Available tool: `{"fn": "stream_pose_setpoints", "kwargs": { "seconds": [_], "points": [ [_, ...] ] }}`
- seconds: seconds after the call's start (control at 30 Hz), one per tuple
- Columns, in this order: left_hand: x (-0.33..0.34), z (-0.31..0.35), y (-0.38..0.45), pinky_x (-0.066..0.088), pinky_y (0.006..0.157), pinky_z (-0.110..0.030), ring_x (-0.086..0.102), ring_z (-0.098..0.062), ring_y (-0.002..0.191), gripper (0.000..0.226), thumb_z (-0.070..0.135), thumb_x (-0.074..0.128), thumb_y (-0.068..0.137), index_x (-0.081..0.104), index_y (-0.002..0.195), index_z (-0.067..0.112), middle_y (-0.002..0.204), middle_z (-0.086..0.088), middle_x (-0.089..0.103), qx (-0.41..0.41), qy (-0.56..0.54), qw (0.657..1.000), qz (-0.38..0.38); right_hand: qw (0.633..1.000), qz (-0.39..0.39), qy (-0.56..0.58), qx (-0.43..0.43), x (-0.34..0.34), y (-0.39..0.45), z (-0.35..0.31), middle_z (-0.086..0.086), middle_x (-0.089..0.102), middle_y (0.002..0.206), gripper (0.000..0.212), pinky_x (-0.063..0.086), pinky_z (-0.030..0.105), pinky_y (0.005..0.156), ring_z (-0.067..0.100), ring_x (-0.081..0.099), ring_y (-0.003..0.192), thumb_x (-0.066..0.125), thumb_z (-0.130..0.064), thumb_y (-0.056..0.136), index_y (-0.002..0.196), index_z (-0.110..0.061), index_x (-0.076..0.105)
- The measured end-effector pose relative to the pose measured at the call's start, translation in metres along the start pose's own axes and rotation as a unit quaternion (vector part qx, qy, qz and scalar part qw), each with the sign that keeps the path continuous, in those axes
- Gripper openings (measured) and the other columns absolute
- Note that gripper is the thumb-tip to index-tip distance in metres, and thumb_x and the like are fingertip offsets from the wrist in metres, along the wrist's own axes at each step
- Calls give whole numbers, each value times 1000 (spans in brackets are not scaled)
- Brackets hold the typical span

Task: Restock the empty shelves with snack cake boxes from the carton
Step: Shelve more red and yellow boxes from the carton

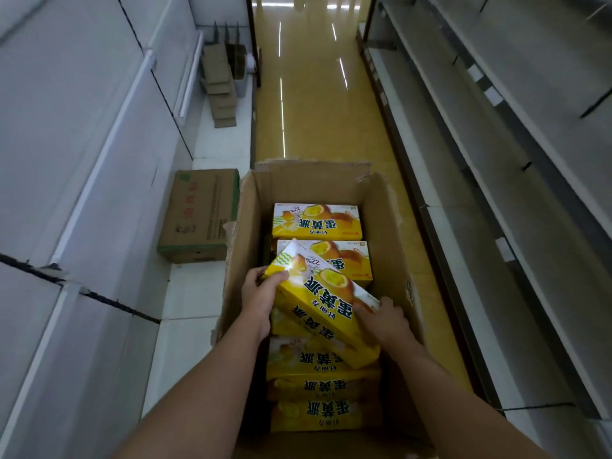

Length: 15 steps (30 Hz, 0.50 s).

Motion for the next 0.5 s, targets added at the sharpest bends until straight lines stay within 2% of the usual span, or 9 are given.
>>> {"fn": "stream_pose_setpoints", "kwargs": {
  "seconds": [0.1,0.17,0.27,0.33,0.4,0.5],
  "points": [
    [3,27,-11,47,67,-31,61,-22,83,18,20,67,83,56,97,24,102,-7,64,4,-12,999,-41,997,-29,64,-45,-17,-8,-10,8,51,136,99,40,47,103,31,50,123,42,-89,62,135,-23,46],
    [8,43,-23,47,68,-31,61,-23,81,17,20,65,84,56,99,23,99,-7,65,6,-14,998,-68,982,-82,162,-53,-28,-17,-18,4,62,126,103,45,46,100,26,59,113,52,-92,49,125,-23,58],
    [24,65,-41,48,63,-30,63,-25,82,42,23,67,82,52,120,14,107,-12,67,17,-8,995,-102,943,-143,295,-55,-46,-38,-34,11,69,112,71,47,47,99,28,65,103,63,-63,74,119,-8,63],
    [39,80,-52,51,62,-31,64,-25,78,53,25,70,81,47,125,9,107,-15,66,34,-18,994,-100,936,-123,324,-68,-59,-47,-38,12,72,104,64,50,46,96,28,68,98,63,-59,77,113,-6,67],
    [60,92,-66,51,69,-32,63,-24,80,55,32,72,82,40,123,13,108,-13,64,48,-13,994,-101,927,-94,355,-73,-72,-56,-37,13,73,99,63,53,45,91,29,69,94,61,-61,77,108,-6,68],
    [96,99,-91,53,77,-36,63,-24,96,61,43,71,81,38,127,19,117,-8,61,78,72,982,-159,893,-53,438,-93,-91,-68,-30,14,73,95,51,56,37,78,27,70,86,57,-50,86,106,-5,67]
  ]
}}
Point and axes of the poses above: each hand's wrist, its own y-axis towards the middle knuckle, its own x-axis out of the palm, z = x × y, the point moved 1 cm from there along y, towards the middle knuckle
